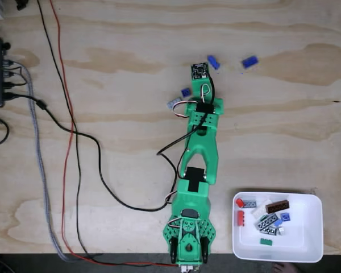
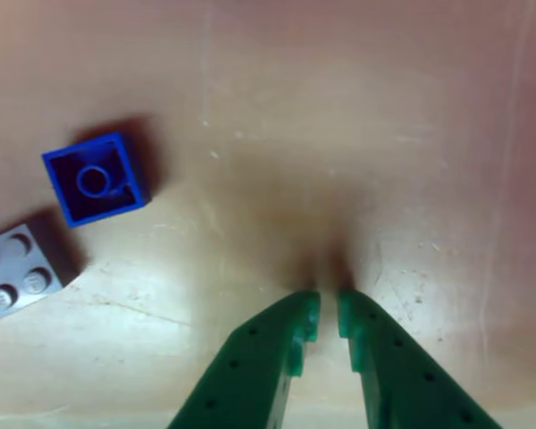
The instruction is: Put all lego bricks in the bin.
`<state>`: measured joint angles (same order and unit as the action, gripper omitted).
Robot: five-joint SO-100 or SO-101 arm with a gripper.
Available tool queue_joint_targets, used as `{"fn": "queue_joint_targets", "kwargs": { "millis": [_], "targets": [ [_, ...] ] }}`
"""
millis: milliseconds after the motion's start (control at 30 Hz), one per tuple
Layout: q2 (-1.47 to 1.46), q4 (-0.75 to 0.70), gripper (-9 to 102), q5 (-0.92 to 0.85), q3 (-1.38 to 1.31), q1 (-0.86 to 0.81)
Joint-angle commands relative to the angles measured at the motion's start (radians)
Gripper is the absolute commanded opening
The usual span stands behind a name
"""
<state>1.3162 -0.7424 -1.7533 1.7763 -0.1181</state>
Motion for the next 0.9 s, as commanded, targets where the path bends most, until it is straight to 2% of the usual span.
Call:
{"fn": "queue_joint_targets", "kwargs": {
  "millis": [0,67,167,200,267,333,467,567,867],
  "targets": [
    [0.137,-0.107,0,0.043,-0.034,0.035],
    [0.150,-0.091,12,0.077,-0.034,0.021],
    [0.117,0.156,27,0.322,-0.040,-0.049],
    [0.072,0.166,29,0.436,-0.101,-0.067],
    [-0.046,0.055,28,0.620,-0.278,-0.080],
    [-0.147,-0.014,28,0.607,-0.377,-0.061],
    [-0.276,0.026,26,0.428,-0.456,-0.015],
    [-0.299,0.060,25,0.380,-0.474,-0.008],
    [-0.411,0.290,25,0.213,-0.460,-0.046]
  ]
}}
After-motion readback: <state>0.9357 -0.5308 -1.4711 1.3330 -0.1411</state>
